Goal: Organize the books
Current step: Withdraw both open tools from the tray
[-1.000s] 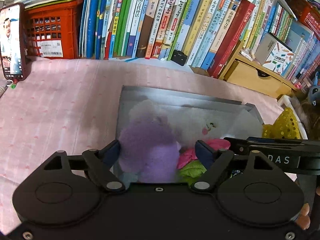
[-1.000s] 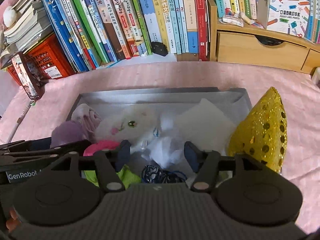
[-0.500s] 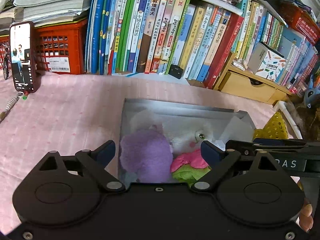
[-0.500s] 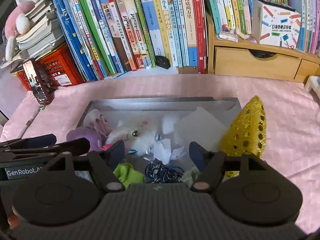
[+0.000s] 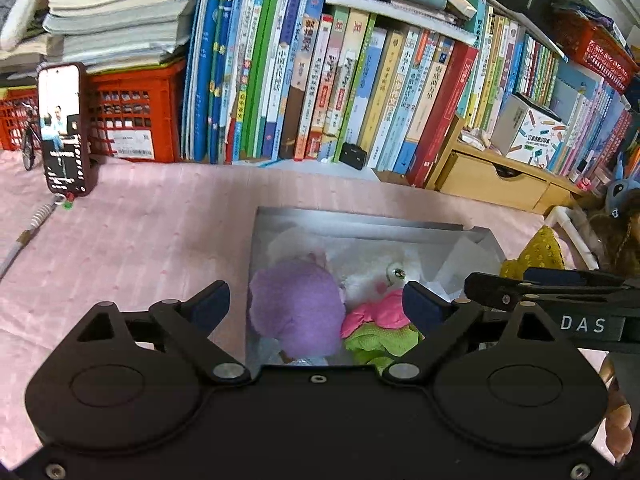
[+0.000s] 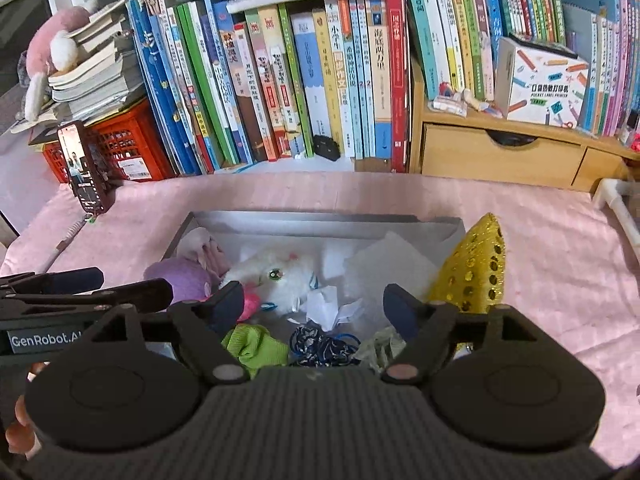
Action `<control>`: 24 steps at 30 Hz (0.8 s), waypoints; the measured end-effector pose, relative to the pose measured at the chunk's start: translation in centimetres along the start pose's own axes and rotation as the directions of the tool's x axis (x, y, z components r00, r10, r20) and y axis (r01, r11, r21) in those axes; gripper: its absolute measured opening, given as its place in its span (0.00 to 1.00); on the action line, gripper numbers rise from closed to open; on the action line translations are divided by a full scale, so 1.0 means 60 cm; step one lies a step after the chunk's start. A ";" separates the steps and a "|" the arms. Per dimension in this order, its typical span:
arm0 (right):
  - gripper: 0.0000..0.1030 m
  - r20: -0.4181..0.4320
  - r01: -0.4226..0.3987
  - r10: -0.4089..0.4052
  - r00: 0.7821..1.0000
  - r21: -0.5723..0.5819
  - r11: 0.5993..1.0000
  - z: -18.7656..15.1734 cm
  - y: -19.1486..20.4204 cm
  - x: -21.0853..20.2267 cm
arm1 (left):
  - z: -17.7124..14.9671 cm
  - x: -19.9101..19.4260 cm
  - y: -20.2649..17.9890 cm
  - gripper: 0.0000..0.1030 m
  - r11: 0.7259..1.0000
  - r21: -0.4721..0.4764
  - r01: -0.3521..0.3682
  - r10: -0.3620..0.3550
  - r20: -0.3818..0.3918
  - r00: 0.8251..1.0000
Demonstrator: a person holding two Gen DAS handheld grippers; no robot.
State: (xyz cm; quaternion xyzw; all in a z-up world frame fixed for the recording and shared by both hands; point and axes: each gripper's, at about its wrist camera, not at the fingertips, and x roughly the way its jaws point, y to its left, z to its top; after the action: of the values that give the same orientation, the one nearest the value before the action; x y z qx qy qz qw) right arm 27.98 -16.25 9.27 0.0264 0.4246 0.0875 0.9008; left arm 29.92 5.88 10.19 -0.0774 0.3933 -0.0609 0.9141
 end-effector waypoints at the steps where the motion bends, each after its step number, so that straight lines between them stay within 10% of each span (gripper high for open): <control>1: 0.84 0.011 0.003 -0.003 1.000 -0.003 1.000 -0.001 0.000 -0.004 | -0.002 -0.004 -0.002 0.90 1.000 0.006 -0.006 0.006 0.013 1.000; 14: 0.98 0.200 0.062 -0.057 0.978 -0.020 0.998 -0.030 -0.002 -0.054 | -0.035 -0.053 -0.025 0.97 0.992 0.059 -0.107 0.092 0.216 0.972; 24: 1.00 0.233 0.061 -0.058 0.971 -0.005 0.998 -0.056 -0.015 -0.066 | -0.059 -0.062 -0.036 0.97 0.989 0.105 -0.105 0.080 0.220 0.972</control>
State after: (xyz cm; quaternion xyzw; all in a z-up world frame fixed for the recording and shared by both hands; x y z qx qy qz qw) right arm 23.02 -17.92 10.02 0.0180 0.3160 0.0592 0.9467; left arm 24.69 4.08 10.82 -0.0120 0.2909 -0.0321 0.9561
